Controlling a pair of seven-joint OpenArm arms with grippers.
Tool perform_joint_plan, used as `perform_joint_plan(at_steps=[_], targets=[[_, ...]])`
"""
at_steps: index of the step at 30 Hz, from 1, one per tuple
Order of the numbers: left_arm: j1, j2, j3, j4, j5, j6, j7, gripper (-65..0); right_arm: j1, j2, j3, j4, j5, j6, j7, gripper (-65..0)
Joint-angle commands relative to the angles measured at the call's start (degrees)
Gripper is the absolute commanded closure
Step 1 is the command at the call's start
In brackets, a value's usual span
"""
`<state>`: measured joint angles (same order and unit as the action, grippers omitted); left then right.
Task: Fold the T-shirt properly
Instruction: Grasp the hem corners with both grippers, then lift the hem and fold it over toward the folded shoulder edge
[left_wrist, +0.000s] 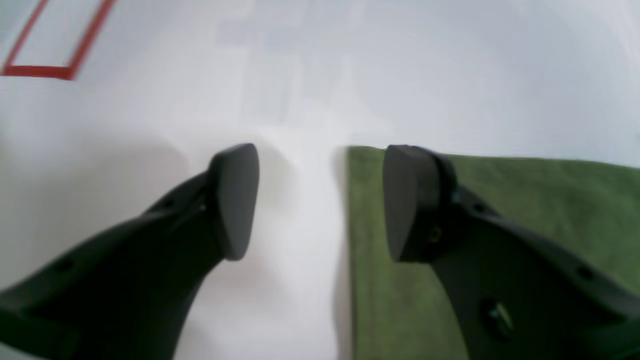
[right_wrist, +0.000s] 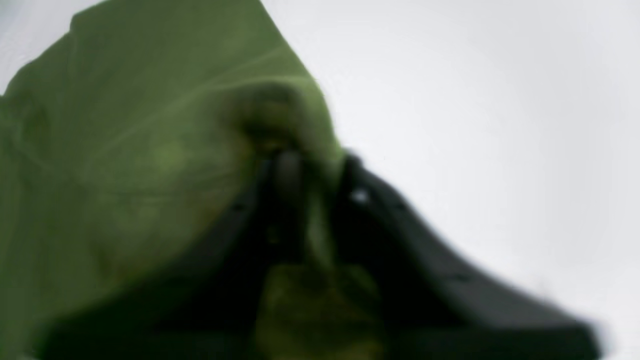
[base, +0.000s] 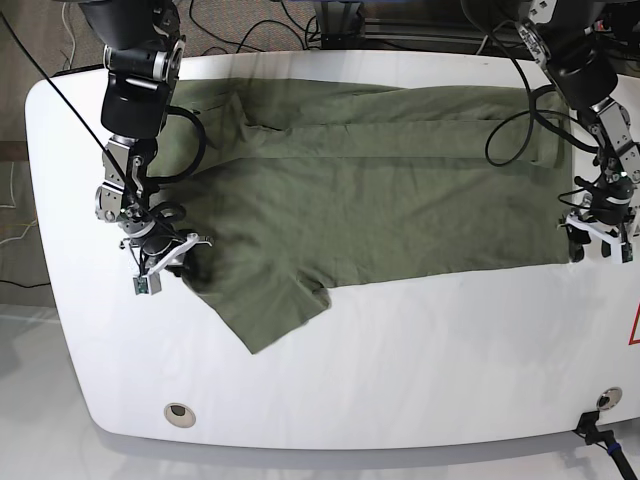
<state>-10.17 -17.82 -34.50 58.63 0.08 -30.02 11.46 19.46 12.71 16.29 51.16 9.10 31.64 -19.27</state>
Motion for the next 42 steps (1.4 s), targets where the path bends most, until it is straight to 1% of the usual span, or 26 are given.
perform_joint_plan(at_steps=[1, 5, 9, 12, 15, 19, 23, 26, 30, 31, 32, 35, 36, 37, 39, 42], targets=[[-1.03, -0.94, -0.09, 0.84, -0.82, -0.18, -1.40, -37.3, 1.42, 0.70, 0.19, 0.84, 0.44, 0.41, 1.20, 0.0], [-1.21, -0.86, 0.08, -0.21, -0.82, -0.18, -1.40, -37.3, 1.42, 0.70, 0.10, 0.84, 0.26, 0.41, 1.20, 0.0], [-4.46, -0.86, 0.08, -6.28, -0.82, -0.18, -1.31, -37.1, 1.33, 0.70, 0.10, 0.84, 0.26, 0.41, 1.20, 0.0], [-4.73, -0.86, 0.17, -9.53, -0.82, -0.18, -1.40, -37.1, 1.33, 0.70, 0.10, 0.84, 0.26, 0.41, 1.20, 0.0], [-5.25, -0.51, 0.17, -9.97, -0.74, -0.18, -1.40, -37.1, 1.33, 0.70, 0.10, 0.84, 0.35, 0.41, 1.20, 0.0], [-5.52, 0.81, 0.52, -11.55, -0.74, -0.18, -1.31, -37.1, 1.33, 0.70, 0.10, 0.84, 0.44, 0.41, 1.20, 0.0], [-5.08, 1.96, 4.74, -11.47, -0.82, -0.27, -1.31, -37.1, 1.33, 0.70, 0.10, 0.84, 0.44, 0.41, 1.20, 0.0], [-5.08, 3.10, 5.45, -11.38, -0.82, -0.27, -1.31, -37.0, 1.33, 0.70, 0.10, 0.84, 0.44, 0.41, 1.20, 0.0], [-4.99, 3.19, 5.53, -11.38, -0.82, -0.27, -1.31, -36.2, 1.33, 0.70, 0.10, 0.84, 0.44, 0.41, 1.20, 0.0], [-4.90, 3.19, 5.53, -11.38, -0.82, -0.27, -1.31, -33.9, 1.33, 0.70, 0.10, 0.84, 0.44, 0.41, 1.20, 0.0], [-4.90, 3.19, 5.53, -11.38, -0.82, -0.27, -1.31, -28.8, 1.33, 0.70, 0.19, 0.84, 0.44, 0.41, 1.20, 0.0], [-4.90, 3.19, 5.53, -11.38, -0.82, -0.27, -1.31, -8.7, 1.33, 0.70, 0.19, 0.93, 0.44, 0.41, 1.20, 0.0], [-4.90, 3.19, 5.53, -11.38, -0.82, -0.27, -1.31, -3.5, 1.33, 0.70, 0.19, 0.93, 0.44, 0.41, 1.20, 0.0], [-4.90, 3.19, 5.53, -11.38, -0.82, -0.27, -1.31, 0.0, 1.33, 0.70, 0.19, 0.93, 0.44, 0.41, 1.20, 0.0], [-4.90, 3.19, 5.45, -11.20, -0.82, -0.27, -1.31, 0.0, 1.33, 0.70, 0.28, 1.02, 0.44, 0.41, 1.20, 0.0], [-3.23, 3.19, 5.36, -7.60, -0.82, -0.27, -1.31, 0.0, 1.33, 0.87, 0.36, 1.28, 0.44, 0.41, 1.20, 0.0]])
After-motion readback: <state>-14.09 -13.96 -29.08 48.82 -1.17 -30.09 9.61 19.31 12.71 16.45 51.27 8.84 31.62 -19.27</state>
